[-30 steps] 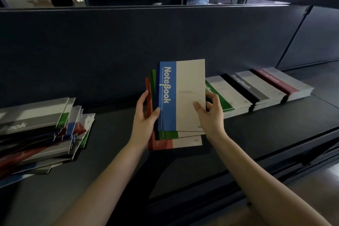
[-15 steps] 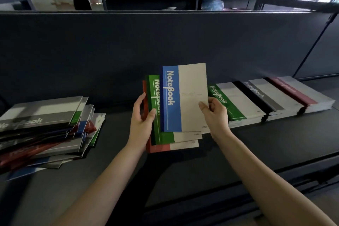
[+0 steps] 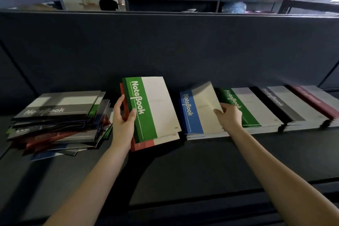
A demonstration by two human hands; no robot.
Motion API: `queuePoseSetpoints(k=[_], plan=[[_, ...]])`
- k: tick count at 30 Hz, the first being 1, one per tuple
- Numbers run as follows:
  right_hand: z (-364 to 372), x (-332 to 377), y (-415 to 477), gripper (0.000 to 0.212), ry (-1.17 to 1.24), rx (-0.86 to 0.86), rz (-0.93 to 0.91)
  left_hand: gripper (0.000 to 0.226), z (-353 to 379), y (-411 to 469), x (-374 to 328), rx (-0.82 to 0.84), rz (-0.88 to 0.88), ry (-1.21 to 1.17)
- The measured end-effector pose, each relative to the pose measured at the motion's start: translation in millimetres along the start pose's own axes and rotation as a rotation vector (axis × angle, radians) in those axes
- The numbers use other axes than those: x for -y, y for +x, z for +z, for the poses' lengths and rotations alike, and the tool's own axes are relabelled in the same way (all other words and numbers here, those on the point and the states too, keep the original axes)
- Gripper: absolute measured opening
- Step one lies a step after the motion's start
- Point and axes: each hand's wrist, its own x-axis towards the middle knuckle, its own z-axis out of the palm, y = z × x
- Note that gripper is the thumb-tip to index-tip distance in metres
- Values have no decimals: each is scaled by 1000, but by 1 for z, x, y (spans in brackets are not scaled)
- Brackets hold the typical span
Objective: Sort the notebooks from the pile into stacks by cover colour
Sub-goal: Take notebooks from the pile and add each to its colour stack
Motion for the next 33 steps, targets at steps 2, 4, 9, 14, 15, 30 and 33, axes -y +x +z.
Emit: queuePoseSetpoints(k=[2, 4, 9, 14, 15, 30, 33], plan=[[6, -1, 1, 28, -37, 7, -13, 46, -4, 0, -1, 2, 3, -3], [10, -2, 4, 35, -96, 9, -41, 45, -5, -2, -3, 6, 12, -17], [16, -6, 4, 46, -259, 38, -106, 46, -1, -8, -6, 32, 39, -44], [14, -3, -1, 42, -236, -9, -212, 48, 11, -17, -13, 87, 44, -63], [11, 0, -4, 39, -176, -43, -236, 48, 15, -18, -15, 104, 44, -68], [-59, -15, -26, 45, 438, 76, -128, 55, 144, -52, -11, 247, 74, -141], [-77, -31, -16, 38, 440, 44, -117, 54, 166, -56, -6, 258, 58, -115]])
